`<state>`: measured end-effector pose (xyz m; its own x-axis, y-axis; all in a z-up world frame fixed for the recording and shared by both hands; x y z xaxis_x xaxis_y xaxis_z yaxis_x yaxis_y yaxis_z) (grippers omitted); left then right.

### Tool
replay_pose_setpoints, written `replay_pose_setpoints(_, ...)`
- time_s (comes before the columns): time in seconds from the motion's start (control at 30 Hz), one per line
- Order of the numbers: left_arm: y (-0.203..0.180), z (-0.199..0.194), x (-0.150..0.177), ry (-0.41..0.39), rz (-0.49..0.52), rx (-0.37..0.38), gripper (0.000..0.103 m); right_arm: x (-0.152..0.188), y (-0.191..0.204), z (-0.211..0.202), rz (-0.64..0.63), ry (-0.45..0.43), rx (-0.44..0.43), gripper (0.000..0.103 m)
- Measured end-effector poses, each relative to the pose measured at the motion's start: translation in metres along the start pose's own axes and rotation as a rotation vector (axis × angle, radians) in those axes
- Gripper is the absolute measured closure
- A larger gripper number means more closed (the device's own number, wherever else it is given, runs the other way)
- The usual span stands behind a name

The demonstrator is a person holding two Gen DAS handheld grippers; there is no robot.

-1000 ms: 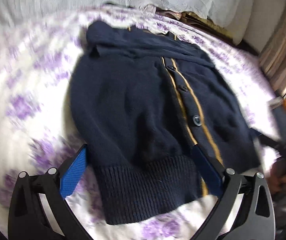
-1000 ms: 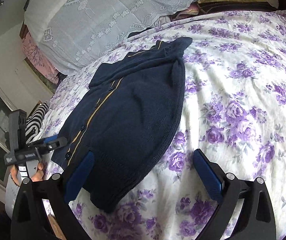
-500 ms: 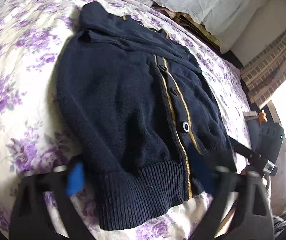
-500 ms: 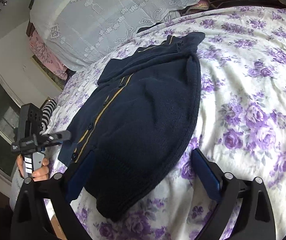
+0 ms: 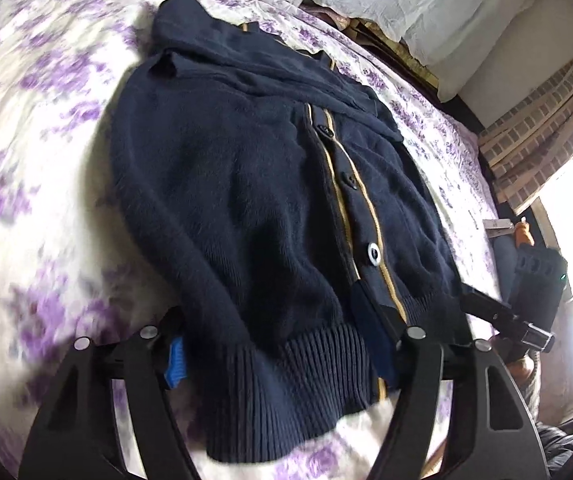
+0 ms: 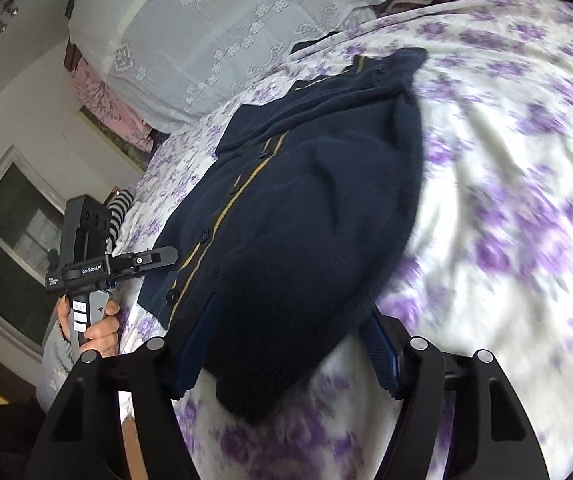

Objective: Fold small clothes

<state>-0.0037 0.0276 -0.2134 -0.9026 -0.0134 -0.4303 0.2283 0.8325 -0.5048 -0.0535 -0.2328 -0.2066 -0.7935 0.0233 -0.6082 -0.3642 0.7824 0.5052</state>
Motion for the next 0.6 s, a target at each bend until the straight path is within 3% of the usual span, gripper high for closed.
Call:
replay_pose_setpoints(0.07,-0.001,0.0,-0.002,-0.01,0.01,-0.011,0.043,-0.006,0.004,0.012,-0.013,0.016,-0.018,0.053)
replay_pose_setpoints(0.17,0.0,-0.005,0.001,-0.02,0.01,-0.007,0.068,-0.003,0.005,0.011,-0.01,0.012,-0.026,0.068)
replay_pose_setpoints(0.23,0.0,-0.01,0.002,-0.023,0.004,0.017,0.084,-0.003,0.005,0.005,0.0,-0.009,-0.035,0.086)
replay_pose_setpoints(0.43,-0.009,-0.022,-0.016,-0.048,0.034,0.028,0.086,-0.018,0.013,-0.004,-0.01,-0.047,-0.07,0.091)
replay_pose_setpoints(0.6,-0.003,-0.017,-0.024,0.003,-0.016,0.071,0.083,-0.032,0.013,-0.012,0.005,-0.08,-0.104,0.092)
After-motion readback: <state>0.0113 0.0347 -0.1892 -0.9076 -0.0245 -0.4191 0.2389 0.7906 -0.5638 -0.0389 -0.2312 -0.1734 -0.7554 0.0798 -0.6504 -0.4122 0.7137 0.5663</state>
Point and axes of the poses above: each gripper's, at about its wrist camera, not at the fingertips, and z roughly the way its jaws point, y to its left, x to its underside, the point moved 5 cm from there along z, roughly the way its jaws point, and after that the axes turned 4 degrees about -z, right-handed, at the moved point
